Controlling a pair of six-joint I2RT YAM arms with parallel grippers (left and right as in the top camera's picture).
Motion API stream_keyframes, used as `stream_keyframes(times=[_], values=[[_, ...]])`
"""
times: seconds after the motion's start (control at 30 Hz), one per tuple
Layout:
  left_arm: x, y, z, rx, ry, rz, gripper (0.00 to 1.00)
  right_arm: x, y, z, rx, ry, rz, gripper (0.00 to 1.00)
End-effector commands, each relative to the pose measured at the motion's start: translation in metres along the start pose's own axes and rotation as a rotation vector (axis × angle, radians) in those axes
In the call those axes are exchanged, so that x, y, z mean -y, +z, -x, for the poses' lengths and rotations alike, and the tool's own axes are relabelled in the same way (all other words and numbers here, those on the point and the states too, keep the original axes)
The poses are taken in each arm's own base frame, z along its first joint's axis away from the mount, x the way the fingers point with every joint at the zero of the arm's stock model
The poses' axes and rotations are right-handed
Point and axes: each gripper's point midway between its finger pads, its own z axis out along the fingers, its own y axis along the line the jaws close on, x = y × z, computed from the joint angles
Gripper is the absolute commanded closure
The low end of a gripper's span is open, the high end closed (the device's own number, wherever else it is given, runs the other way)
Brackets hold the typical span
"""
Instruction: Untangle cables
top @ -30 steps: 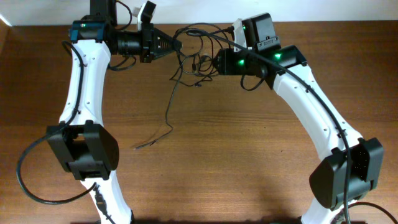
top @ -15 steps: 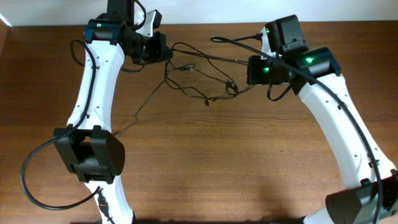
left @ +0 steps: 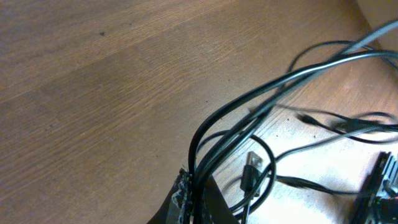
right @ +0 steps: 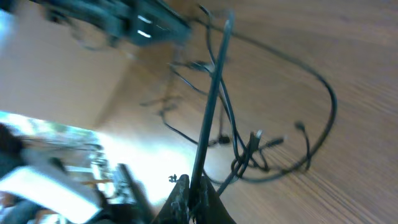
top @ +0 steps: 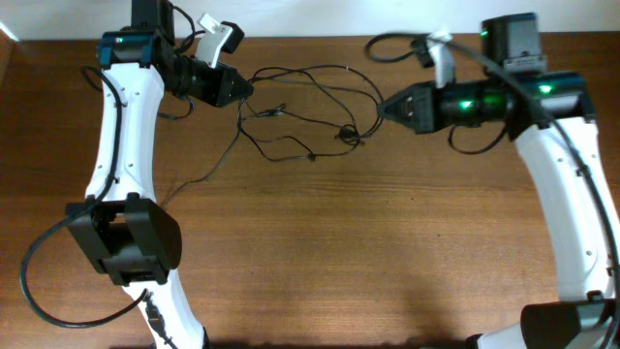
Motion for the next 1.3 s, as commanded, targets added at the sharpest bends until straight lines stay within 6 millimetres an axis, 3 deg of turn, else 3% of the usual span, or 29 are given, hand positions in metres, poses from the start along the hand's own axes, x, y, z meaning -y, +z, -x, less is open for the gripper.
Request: stream_keyframes(times=[0.0,0.13,0.2,0.33,0.43,0.5,0.63,0.67,0.8,0.83,0.9,0.93,1.0,1.17,1.27], values=[[-0.006,-0.005,0.0,-0.009,0.064,0.051,0.99,-0.063,-0.052,0.026,0.126,-0.089,0.31,0.96],[-0.005,-0.004,0.0,-0.01,0.065,0.05,0.88,-0.085,-0.081,0.031,0.148,-0.012,0.503,0.96],[-0.005,-0.004,0.0,-0.01,0.065,0.05,0.73,-0.087,-0.084,0.036,0.128,0.07,0.52,0.96],[-0.004,-0.003,-0.001,-0.017,0.062,0.046,0.66,-0.081,-0.086,0.063,0.177,0.035,0.452,0.96],[-0.003,-0.003,-0.001,-0.019,0.061,0.043,0.66,-0.045,-0.074,0.067,0.229,0.13,0.258,0.96],[-0.002,-0.003,-0.001,-0.019,0.061,0.043,0.66,-0.02,-0.067,0.057,0.223,0.199,0.123,0.96],[0.009,0.002,0.002,-0.009,0.073,0.0,0.63,0.048,-0.066,0.018,0.156,0.355,-0.275,0.96],[0.013,0.005,0.003,-0.013,0.08,-0.006,0.62,0.074,-0.072,0.0,0.121,0.402,-0.462,0.96],[0.023,0.012,0.004,-0.022,0.101,-0.02,0.6,0.106,-0.076,-0.035,-0.005,0.43,-0.762,0.96],[0.025,0.013,0.005,-0.023,0.103,-0.022,0.58,0.112,-0.075,-0.042,-0.041,0.431,-0.814,0.93],[0.03,0.017,0.005,-0.03,0.115,-0.028,0.51,0.129,-0.069,-0.061,-0.139,0.467,-0.885,0.4],[0.033,0.019,0.006,-0.033,0.124,-0.027,0.5,0.133,-0.067,-0.065,-0.158,0.478,-0.893,0.21],[0.033,0.025,0.006,-0.053,0.148,0.007,0.5,0.139,-0.067,-0.067,-0.17,0.488,-0.911,0.02],[0.056,0.05,0.017,-0.063,0.253,0.033,0.51,0.148,-0.078,-0.067,-0.15,0.503,-1.001,0.01],[0.063,0.07,0.025,-0.072,0.207,0.12,0.56,0.153,-0.084,-0.067,-0.14,0.519,-1.011,0.01]])
